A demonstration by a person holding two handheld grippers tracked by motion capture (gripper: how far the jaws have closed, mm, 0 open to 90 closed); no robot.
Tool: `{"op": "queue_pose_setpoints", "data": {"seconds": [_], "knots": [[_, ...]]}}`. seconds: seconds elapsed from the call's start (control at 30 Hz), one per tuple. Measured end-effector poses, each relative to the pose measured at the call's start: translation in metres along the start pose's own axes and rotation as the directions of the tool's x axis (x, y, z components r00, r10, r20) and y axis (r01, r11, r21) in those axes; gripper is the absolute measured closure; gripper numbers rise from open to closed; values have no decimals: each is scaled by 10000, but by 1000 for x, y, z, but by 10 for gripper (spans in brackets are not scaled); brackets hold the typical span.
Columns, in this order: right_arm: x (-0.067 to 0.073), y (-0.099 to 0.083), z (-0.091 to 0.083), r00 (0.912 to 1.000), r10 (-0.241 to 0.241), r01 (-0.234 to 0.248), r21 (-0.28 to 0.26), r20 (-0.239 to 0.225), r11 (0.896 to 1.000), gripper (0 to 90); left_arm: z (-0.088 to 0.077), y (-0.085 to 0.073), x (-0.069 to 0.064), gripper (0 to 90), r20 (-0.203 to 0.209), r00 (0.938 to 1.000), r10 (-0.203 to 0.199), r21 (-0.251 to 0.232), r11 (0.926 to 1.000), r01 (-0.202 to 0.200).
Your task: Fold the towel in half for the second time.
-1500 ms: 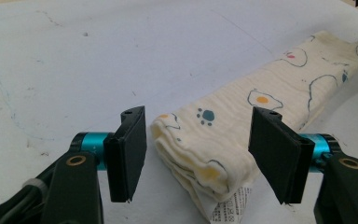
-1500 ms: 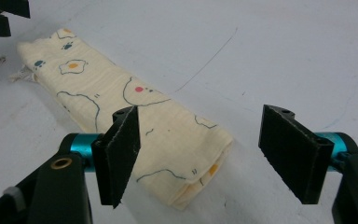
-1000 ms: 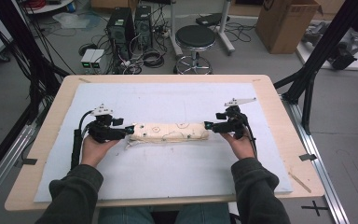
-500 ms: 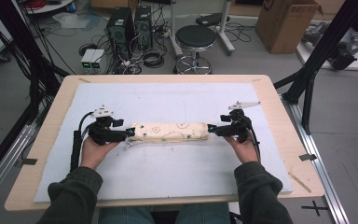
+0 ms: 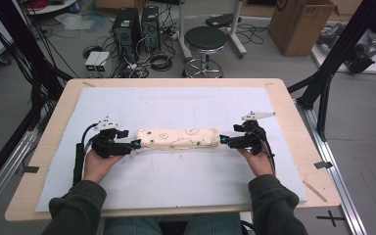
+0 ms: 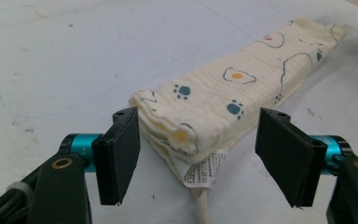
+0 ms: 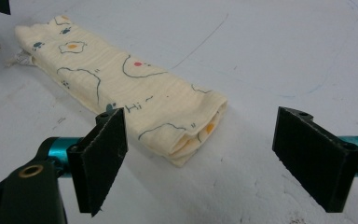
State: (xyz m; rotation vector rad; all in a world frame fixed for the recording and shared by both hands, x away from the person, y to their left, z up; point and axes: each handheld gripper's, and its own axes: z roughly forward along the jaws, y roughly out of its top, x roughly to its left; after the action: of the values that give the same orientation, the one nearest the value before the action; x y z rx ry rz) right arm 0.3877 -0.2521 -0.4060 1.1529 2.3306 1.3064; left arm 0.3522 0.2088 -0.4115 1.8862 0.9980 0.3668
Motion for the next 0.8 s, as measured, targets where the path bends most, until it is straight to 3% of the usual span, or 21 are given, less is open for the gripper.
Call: {"op": "queue_pose_setpoints", "data": {"seconds": [0.8], "knots": [[7,-14,-16,9999,-118,119,-150,41,9998,161,-14,-13,-8,300,67,9993,358,33,9994,-359]]}}
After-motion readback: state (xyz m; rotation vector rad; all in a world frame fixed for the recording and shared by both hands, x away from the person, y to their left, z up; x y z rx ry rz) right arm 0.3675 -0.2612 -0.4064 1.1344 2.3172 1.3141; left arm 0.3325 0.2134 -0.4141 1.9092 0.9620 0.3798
